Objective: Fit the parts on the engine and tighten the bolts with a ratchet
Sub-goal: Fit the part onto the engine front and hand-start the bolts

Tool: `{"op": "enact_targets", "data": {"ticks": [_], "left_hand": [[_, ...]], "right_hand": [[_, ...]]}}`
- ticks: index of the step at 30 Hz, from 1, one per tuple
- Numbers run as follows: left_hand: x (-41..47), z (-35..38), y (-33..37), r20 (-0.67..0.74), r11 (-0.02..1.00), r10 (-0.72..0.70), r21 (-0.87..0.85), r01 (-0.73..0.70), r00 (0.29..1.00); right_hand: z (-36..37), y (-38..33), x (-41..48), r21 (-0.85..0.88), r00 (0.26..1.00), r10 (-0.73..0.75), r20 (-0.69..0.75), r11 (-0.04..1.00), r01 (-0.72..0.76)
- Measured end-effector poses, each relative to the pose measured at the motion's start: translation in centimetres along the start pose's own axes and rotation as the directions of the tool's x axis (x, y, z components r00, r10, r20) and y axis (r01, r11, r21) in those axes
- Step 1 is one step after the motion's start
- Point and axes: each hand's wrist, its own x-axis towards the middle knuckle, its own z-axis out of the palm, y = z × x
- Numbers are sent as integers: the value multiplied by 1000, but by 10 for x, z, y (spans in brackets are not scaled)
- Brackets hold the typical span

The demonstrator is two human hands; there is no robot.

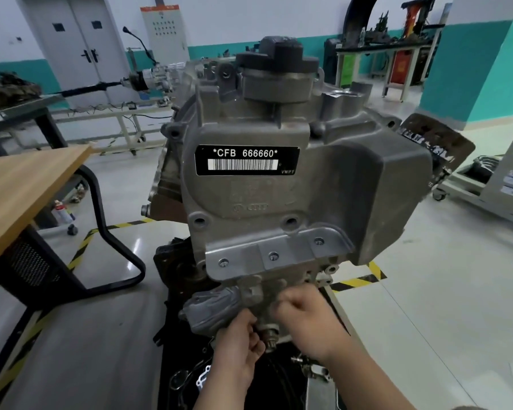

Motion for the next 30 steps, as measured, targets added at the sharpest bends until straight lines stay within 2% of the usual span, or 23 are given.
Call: {"op": "enact_targets", "data": {"ticks": [2, 3, 7, 10, 12, 13, 14, 15, 16, 18, 19, 20, 21, 22, 23, 24, 25, 26, 27, 28, 29, 30], "left_hand": [[2, 1, 0, -2, 1000, 6, -3, -6, 1000], [2, 1, 1, -1, 1000, 0, -4, 0, 1000], [4, -4, 2, 3, 1000, -22, 21, 22, 1000], [-1, 0, 3, -6, 999, -15, 30, 15, 1000], [-9, 1, 3, -6, 989, -15, 150, 15, 1000], [-15, -2, 5, 14, 943, 34, 331, -36, 999], [-21, -4, 7, 64, 809, 129, 570, -142, 990], [-26, -5, 9, 188, 590, 216, 757, -281, 958], [-28, -5, 11, 357, 354, 271, 827, -437, 894], [-25, 5, 17, 576, -35, 278, 806, -591, 769], [-26, 11, 18, 623, -178, 300, 780, -599, 722], [-23, 16, 19, 690, -301, 332, 724, -621, 644], [-22, 21, 19, 777, -384, 329, 629, -676, 536], [-23, 24, 19, 818, -440, 276, 575, -690, 506], [-24, 25, 20, 811, -425, 300, 585, -691, 502], [-28, 27, 23, 754, -352, 346, 657, -667, 559], [-26, 26, 22, 720, -276, 405, 683, -676, 563], [-25, 27, 20, 736, -342, 423, 670, -658, 529], [-21, 26, 18, 719, -347, 403, 692, -632, 566], [-20, 26, 17, 676, -288, 421, 732, -618, 604], [-18, 26, 16, 645, -213, 424, 753, -623, 635], [-14, 25, 15, 642, -171, 434, 747, -642, 632]], "right_hand": [[10, -2, 14, -194, 994, -91, 62, 976, 101], [11, -3, 21, -267, 991, -126, 50, 954, 135], [15, 0, 28, -237, 981, -191, -35, 955, 178], [17, 2, 27, -198, 982, -182, -52, 966, 168], [17, 1, 28, -213, 980, -183, -74, 963, 164], [17, 1, 28, -223, 977, -200, -75, 958, 179], [17, 0, 28, -232, 972, -222, -73, 952, 200], [16, 1, 28, -236, 969, -241, -63, 946, 220], [15, 3, 29, -240, 968, -246, -50, 944, 228], [14, 6, 29, -239, 968, -248, -27, 942, 235], [13, 7, 30, -242, 966, -259, -12, 938, 248], [13, 7, 32, -242, 961, -275, 7, 932, 268], [12, 6, 33, -240, 957, -288, 26, 928, 286], [11, 5, 33, -237, 955, -295, 36, 926, 295], [11, 7, 32, -219, 955, -297, 22, 930, 295], [12, 10, 27, -174, 960, -278, -31, 947, 269], [14, 16, 20, -71, 968, -213, -129, 976, 205], [16, 24, 10, 98, 964, -82, -252, 989, 109], [20, 33, 2, 306, 929, 98, -356, 952, 16], [24, 40, -4, 496, 870, 288, -401, 866, -58], [29, 45, -9, 647, 812, 445, -378, 754, -113], [34, 48, -11, 751, 776, 552, -306, 641, -160]]}}
